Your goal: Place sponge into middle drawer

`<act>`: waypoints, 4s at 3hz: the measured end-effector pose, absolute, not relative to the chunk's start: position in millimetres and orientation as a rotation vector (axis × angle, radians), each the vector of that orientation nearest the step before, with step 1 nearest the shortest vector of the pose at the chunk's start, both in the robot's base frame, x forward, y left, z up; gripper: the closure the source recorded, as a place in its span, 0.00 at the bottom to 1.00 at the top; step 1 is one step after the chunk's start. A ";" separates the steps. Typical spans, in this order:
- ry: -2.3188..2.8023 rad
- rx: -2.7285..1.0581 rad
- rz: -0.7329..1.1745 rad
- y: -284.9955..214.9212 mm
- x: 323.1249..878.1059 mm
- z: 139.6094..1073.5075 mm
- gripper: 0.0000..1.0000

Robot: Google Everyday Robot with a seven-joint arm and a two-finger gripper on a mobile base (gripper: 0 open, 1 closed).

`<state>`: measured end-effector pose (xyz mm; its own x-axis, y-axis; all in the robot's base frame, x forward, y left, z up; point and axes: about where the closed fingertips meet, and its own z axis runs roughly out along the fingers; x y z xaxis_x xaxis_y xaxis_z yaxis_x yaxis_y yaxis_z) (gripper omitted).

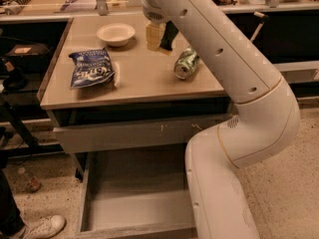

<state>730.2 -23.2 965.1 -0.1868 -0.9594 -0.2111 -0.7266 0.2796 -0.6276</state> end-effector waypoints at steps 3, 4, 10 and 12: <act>2.043 -1.467 -0.350 -15.1 651.8 939.5 1.00; 2.021 -1.459 -0.338 -9.7 656.9 940.1 1.00; 2.214 -1.342 -0.068 -2.8 535.3 865.9 1.00; 2.386 -1.313 0.135 11.4 500.2 748.8 1.00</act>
Offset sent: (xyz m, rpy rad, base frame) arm -0.1672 -0.0661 -0.0442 -0.0987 0.3248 -0.2192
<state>500.2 11.4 748.8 -0.4714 -0.7870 -0.3981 -0.8269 0.5513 -0.1108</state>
